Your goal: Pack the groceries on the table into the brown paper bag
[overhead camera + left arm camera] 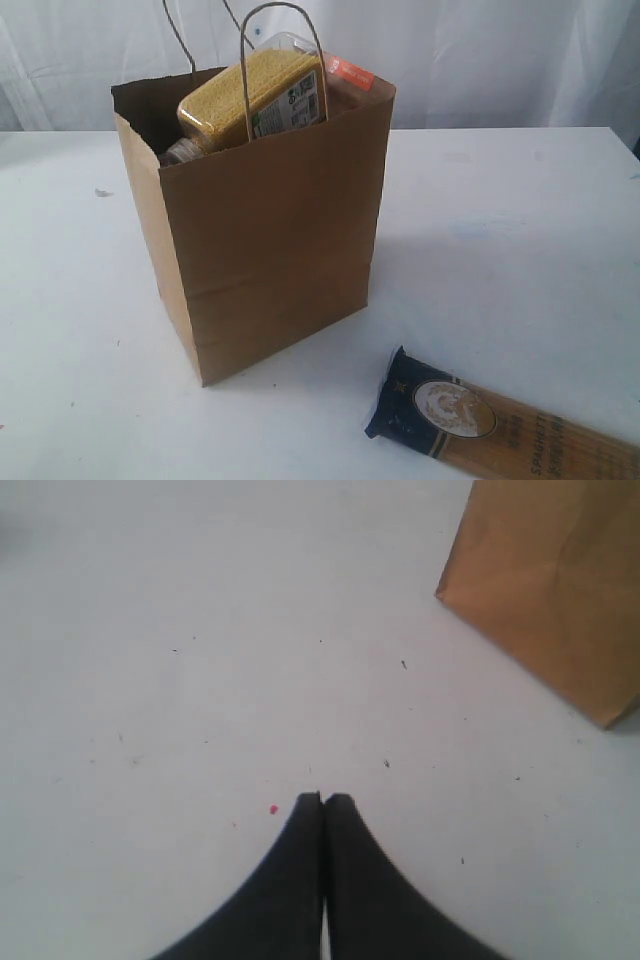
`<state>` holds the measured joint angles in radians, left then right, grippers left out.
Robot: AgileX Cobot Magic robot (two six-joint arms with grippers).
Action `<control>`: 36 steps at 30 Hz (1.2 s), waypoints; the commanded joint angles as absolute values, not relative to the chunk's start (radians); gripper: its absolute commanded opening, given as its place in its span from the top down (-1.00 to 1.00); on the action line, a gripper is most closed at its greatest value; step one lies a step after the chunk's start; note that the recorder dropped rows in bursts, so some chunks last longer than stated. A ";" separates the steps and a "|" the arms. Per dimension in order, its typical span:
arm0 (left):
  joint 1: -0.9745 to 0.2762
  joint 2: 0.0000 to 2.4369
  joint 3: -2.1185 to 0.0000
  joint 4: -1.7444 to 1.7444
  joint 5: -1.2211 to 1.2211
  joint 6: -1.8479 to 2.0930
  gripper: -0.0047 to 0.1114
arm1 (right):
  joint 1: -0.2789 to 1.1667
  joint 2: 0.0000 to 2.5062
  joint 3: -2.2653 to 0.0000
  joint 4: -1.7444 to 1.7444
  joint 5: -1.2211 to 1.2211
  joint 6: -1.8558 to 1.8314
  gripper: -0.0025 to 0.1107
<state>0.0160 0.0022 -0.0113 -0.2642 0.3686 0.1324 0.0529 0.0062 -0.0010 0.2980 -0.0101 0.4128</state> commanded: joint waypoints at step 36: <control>0.010 0.000 0.000 -0.273 0.194 0.134 0.92 | 0.544 1.303 -0.795 0.029 0.914 -0.298 0.96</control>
